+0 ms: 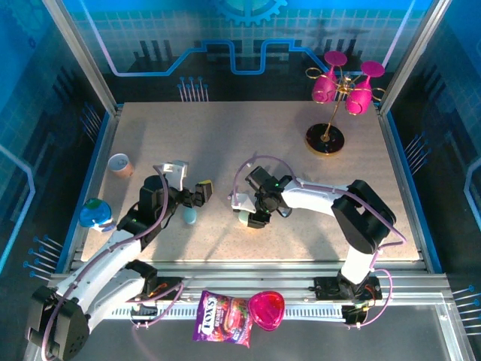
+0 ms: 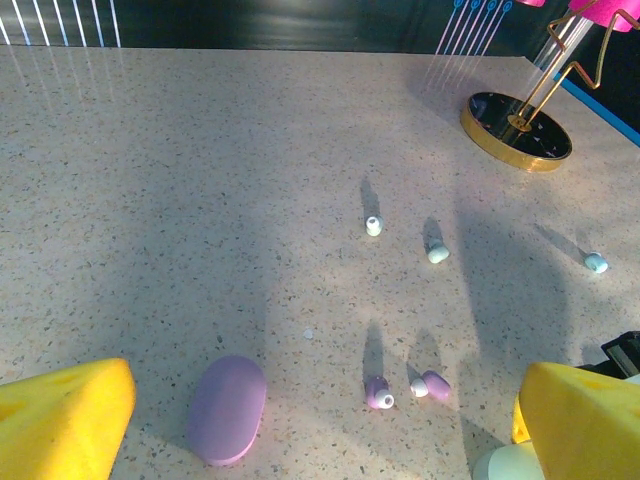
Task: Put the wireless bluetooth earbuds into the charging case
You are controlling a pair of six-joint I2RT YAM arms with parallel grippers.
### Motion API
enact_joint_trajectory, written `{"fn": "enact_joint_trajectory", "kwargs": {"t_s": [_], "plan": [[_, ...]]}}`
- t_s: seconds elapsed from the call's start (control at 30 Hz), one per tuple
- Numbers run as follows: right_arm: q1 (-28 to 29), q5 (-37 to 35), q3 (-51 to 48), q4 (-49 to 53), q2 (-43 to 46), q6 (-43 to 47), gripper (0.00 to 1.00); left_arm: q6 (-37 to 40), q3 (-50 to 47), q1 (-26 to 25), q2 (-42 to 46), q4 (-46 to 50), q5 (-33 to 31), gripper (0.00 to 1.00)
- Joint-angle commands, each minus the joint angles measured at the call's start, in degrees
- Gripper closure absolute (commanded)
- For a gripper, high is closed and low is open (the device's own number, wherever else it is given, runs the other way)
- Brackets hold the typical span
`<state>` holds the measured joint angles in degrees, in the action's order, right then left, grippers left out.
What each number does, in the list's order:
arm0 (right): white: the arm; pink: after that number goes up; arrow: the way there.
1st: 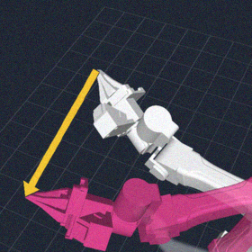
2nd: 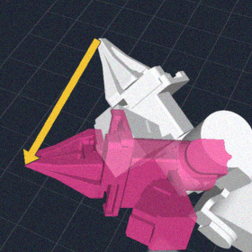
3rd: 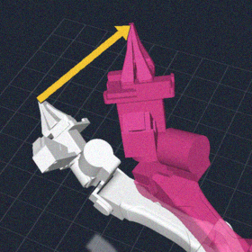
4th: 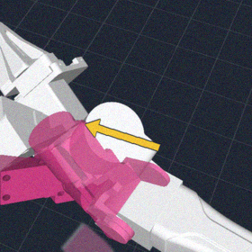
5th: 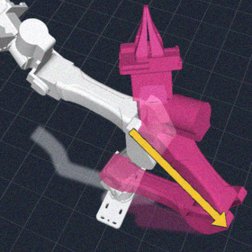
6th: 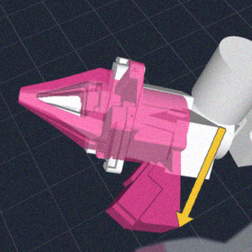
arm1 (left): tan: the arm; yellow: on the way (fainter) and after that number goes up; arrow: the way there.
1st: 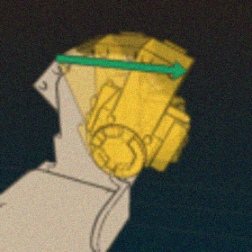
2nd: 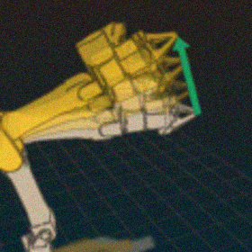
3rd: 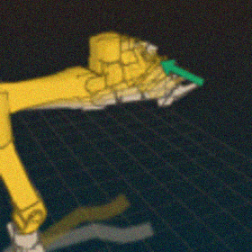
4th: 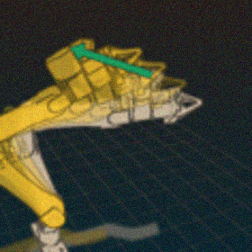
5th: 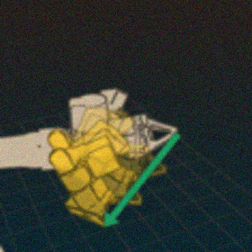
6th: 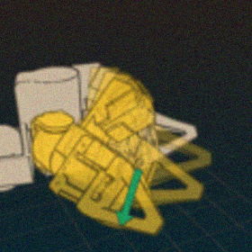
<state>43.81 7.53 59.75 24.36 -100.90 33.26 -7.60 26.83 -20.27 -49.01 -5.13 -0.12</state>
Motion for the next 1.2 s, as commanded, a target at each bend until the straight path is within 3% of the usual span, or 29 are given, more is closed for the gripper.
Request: {"fn": "enact_joint_trajectory", "kwargs": {"t_s": [0.0, 0.2, 0.33, 0.5, 0.73, 0.83, 1.0, 1.17], "plan": [[-0.03, 0.22, 1.17, 3.21, -0.11, 1.11, 0.55, -0.46, -0.9, -0.2, 1.0, 0.56, 0.32, 0.01], [-1.6, 2.1, 0.26, 3.24, 3.94, 0.89, 0.57, 0.14, -1.3, -0.21, 0.76, -0.88, 0.51, 0.01], [-3.23, 4.33, -0.22, 3.55, 7.91, 0.1, 0.57, 3.04, -4.27, -0.21, 0.32, -8.47, 4.49, 0.01], [-5.52, 7.18, 0.64, 6.29, 13.7, -0.57, 0.58, 6.71, -11.13, -0.21, -4.12, -31.07, 13.6, 0.01], [-8.38, 9.11, 4.73, 15.36, 20.81, 0.31, 0.58, 11.29, -8.67, -0.21, -13.92, -40.36, 29.85, 0.01], [-9.09, 10.2, 7.72, 20.71, 22.61, 1.31, 0.62, 12.87, -6.63, -0.41, -17.05, -39.12, 38.01, 0.01], [-8.97, 13.72, 12.23, 26.85, 24.42, 2.54, 0.63, 13.81, -4.29, -4.01, -19.6, -37.65, 44.13, 0.01], [-7.59, 16.07, 16.18, 31.22, 24.77, 3.5, 0.62, 17.07, 0.36, -8.4, -19.51, -28.08, 49.49, 0.01]]}}
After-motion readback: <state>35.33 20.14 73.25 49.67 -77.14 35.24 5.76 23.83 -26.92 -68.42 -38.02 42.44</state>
